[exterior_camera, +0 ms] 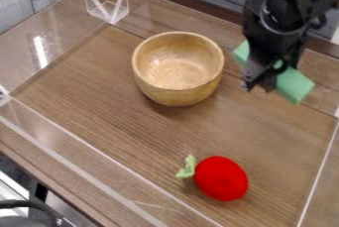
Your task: Remove the green block from the brown bowl and put it on the table
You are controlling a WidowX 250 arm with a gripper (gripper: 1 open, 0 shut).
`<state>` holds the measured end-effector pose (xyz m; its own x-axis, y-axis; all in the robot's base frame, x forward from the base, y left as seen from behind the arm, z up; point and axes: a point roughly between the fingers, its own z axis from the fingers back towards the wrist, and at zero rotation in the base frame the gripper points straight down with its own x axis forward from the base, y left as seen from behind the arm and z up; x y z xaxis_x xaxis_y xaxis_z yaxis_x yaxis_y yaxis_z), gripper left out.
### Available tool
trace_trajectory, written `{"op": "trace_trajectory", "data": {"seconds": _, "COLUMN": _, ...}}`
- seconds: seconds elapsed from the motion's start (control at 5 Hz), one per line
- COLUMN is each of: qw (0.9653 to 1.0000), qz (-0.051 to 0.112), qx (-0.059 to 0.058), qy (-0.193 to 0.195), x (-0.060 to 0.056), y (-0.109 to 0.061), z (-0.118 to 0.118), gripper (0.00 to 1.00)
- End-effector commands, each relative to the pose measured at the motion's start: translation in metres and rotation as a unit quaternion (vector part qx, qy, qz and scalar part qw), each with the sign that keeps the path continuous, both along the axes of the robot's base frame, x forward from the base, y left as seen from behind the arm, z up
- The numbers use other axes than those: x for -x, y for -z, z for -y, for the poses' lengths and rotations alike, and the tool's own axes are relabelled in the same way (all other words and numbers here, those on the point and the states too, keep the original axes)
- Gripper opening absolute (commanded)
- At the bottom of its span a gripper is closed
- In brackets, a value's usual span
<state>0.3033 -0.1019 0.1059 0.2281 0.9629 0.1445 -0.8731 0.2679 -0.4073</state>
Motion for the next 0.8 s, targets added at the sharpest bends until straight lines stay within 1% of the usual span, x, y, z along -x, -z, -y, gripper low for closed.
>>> {"op": "trace_trajectory", "data": {"seconds": 0.0, "qw": 0.9999, "qz": 0.014, "qx": 0.005, "qy": 0.0, "x": 0.006, "y": -0.006, "z": 0.012, "gripper": 0.0}}
{"op": "trace_trajectory", "data": {"seconds": 0.2, "qw": 1.0, "qz": 0.004, "qx": -0.002, "qy": -0.005, "x": 0.015, "y": 0.003, "z": 0.017, "gripper": 0.0}}
{"op": "trace_trajectory", "data": {"seconds": 0.4, "qw": 0.9999, "qz": -0.009, "qx": 0.005, "qy": -0.013, "x": 0.021, "y": 0.014, "z": 0.018, "gripper": 0.0}}
{"op": "trace_trajectory", "data": {"seconds": 0.6, "qw": 0.9995, "qz": -0.021, "qx": 0.013, "qy": -0.02, "x": 0.022, "y": 0.026, "z": 0.015, "gripper": 1.0}}
